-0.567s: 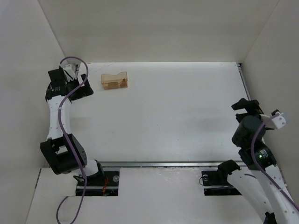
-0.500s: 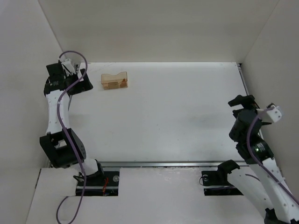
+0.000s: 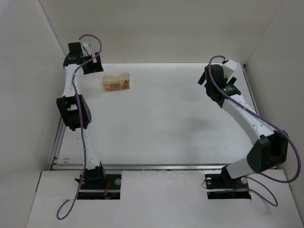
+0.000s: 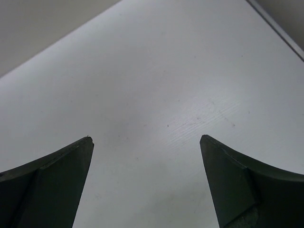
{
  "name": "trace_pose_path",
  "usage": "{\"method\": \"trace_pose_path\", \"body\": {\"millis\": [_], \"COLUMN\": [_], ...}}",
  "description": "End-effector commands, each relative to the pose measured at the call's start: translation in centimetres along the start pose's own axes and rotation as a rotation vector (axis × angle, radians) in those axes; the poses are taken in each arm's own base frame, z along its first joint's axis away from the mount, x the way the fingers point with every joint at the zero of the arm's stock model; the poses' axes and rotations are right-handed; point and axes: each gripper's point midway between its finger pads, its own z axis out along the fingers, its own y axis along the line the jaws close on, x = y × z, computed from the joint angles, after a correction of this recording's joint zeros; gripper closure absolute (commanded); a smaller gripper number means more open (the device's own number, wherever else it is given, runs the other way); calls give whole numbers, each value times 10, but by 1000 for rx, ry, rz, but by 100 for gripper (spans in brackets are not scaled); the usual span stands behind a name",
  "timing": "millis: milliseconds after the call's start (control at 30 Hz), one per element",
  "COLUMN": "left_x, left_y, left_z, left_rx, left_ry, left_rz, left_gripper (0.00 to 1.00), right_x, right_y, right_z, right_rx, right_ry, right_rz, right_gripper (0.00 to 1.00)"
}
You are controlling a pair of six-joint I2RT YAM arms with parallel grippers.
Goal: Build the wood block tower
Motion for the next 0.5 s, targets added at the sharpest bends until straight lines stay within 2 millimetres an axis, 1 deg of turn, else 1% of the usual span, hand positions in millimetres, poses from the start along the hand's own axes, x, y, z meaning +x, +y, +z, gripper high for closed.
{"method": "trace_pose_path", "body": {"millis": [0,33,67,100,133,167,200,233,267,300,333,367,400,467], "left_x": [27,33,42,46,47,54,49,47,46,46,50,50,55,63], "left_y": [-13,-13,-11,-2,1,4,9,9,9,9,3,3,-1,1], "left_z": [22,29,42,45,49,52,54,54,54,53,56,56,61,65], "left_rx": [-130,-154,-177,-228,-249,-266,-271,-280,-278,-276,-268,-268,-262,-264], "left_ry": [102,119,136,143,136,147,114,93,77,52,58,58,76,103], "left_rz": [115,125,133,108,85,64,42,24,25,26,33,33,53,52], "left_gripper": [11,14,20,26,39,44,46,46,46,46,46,48,57,65], "right_x": [9,11,15,14,12,10,13,15,20,24,26,26,29,29], "right_y": [9,12,14,20,24,26,29,31,31,33,31,31,32,32], "right_z": [5,7,9,12,10,11,14,13,16,18,18,18,20,20], "right_rx": [-9,-17,-22,-35,-51,-56,-65,-76,-70,-75,-71,-71,-67,-67], "right_ry": [102,110,123,121,123,115,124,132,141,155,161,161,167,167], "right_rz": [-25,-27,-32,-24,-18,-10,-12,-11,-19,-24,-30,-30,-35,-35], "right_gripper": [0,0,0,0,0,0,0,0,0,0,0,0,0,0]}}
